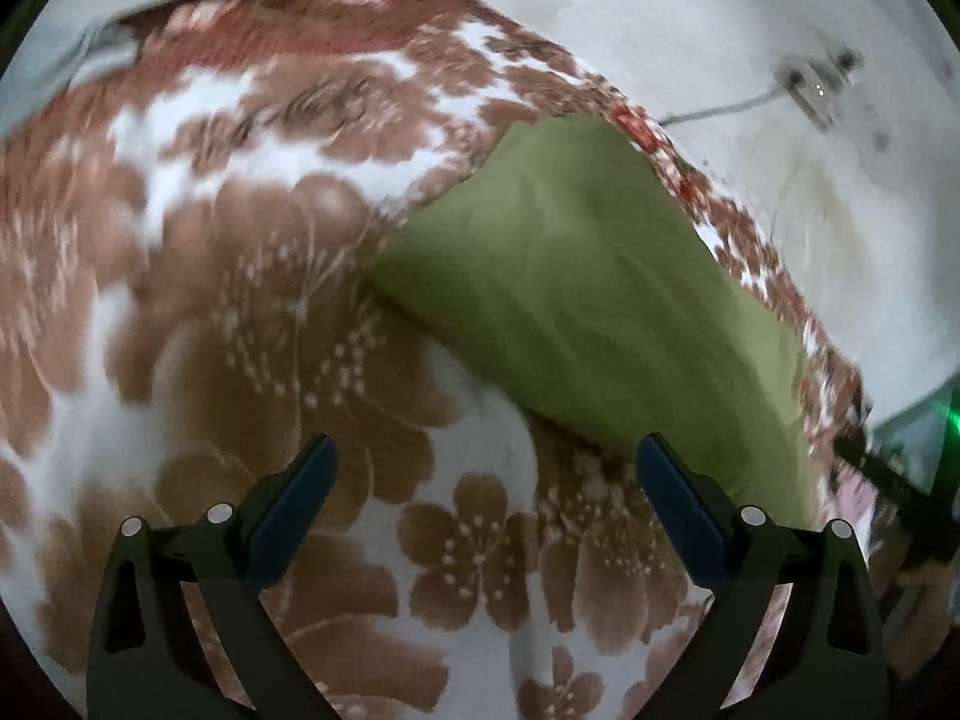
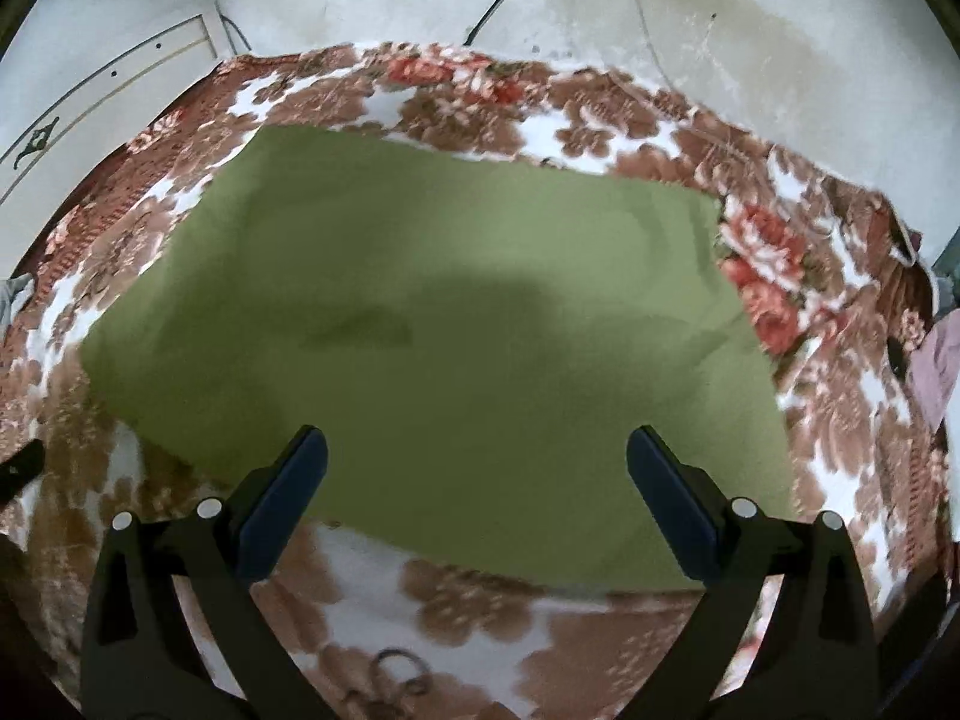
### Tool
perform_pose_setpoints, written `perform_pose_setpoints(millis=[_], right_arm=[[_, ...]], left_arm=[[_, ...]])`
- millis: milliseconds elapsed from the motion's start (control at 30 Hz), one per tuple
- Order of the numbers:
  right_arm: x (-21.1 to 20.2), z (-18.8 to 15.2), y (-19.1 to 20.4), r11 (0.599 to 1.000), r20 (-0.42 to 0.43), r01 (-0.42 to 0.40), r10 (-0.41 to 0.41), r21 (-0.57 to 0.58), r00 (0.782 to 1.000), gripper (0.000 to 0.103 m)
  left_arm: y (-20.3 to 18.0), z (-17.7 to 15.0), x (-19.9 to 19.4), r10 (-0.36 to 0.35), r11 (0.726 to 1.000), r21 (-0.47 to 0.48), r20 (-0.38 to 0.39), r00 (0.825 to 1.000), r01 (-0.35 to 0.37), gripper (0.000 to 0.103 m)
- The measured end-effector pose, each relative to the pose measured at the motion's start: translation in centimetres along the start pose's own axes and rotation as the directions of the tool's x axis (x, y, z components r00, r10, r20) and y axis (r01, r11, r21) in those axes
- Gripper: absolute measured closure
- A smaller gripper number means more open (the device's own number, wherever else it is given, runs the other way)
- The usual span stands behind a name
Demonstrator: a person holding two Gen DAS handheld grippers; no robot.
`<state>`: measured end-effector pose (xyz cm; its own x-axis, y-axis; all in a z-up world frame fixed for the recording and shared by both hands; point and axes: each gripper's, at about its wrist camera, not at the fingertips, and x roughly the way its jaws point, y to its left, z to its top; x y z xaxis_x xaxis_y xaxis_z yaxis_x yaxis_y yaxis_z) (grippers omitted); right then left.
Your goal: Fold large clothes
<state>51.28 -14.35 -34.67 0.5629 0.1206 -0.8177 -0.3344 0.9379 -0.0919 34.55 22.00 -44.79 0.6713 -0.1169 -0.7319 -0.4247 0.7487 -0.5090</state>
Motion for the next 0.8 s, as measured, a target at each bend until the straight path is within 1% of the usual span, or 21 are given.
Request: perform_pose_setpoints(millis=[67, 200, 267, 333, 467, 533, 633, 700, 767, 800], right_arm=[[0.7, -0.1, 1.1, 1.000, -0.016, 0.004, -0.004, -0.003, 1.000, 0.005], [2.7, 0.1, 2.2, 1.000, -0.056, 0.027, -0.028, -0.015, 0.998, 0.005], [3.5, 0.2, 2.5, 0.999, -0.079, 0.035, -0.035, -0.003, 0.996, 0.005], [4.2, 0.2, 2.6, 0.999, -0.111, 0.039, -0.038, 0.005, 0.993, 0.005], [4.7, 0.6, 2.4, 0.998, -0.130, 0.061, -0.062, -0.005, 0.990, 0.005], [4.7, 0.8, 2.0, 0.998, -0.124, 0.070, -0.070, -0.001, 0.990, 0.005], [5.3, 0.7, 1.1, 0.997, -0.124, 0.074, -0.069, 0.035, 0.990, 0.005], [6.3, 0.2, 0.5, 0.996, -0.146, 0.069, -0.059, 0.063, 0.987, 0.005], [7.2, 0.1, 0.0, 0.994, -0.165, 0.065, -0.051, 0.084, 0.985, 0.005], [7.5, 0.0, -0.1, 0.994, -0.175, 0.059, -0.041, 0.096, 0.984, 0.005]], left_arm=[[0.7, -0.1, 1.6, -0.029, 0.999, -0.032, 0.004, 1.000, 0.029, 0.006], [1.3, 1.1, 5.9, -0.081, 0.996, -0.032, 0.020, 0.996, 0.082, 0.006], [1.3, 2.1, 7.4, -0.070, 0.997, -0.020, 0.037, 0.997, 0.071, 0.006], [0.8, 3.3, 8.7, -0.091, 0.996, 0.016, 0.051, 0.995, 0.091, 0.006], [0.4, 4.8, 10.0, -0.113, 0.992, 0.064, 0.092, 0.989, 0.107, 0.006], [0.0, 5.4, 10.6, -0.117, 0.992, 0.062, 0.100, 0.988, 0.112, 0.006], [-0.6, 5.8, 10.8, -0.133, 0.990, 0.058, 0.117, 0.984, 0.127, 0.006], [-1.5, 5.7, 10.5, -0.148, 0.987, 0.083, 0.127, 0.981, 0.138, 0.006], [-1.8, 5.1, 10.3, -0.175, 0.983, 0.081, 0.107, 0.979, 0.166, 0.006], [-1.4, 4.8, 10.6, -0.174, 0.984, 0.056, 0.090, 0.981, 0.170, 0.005]])
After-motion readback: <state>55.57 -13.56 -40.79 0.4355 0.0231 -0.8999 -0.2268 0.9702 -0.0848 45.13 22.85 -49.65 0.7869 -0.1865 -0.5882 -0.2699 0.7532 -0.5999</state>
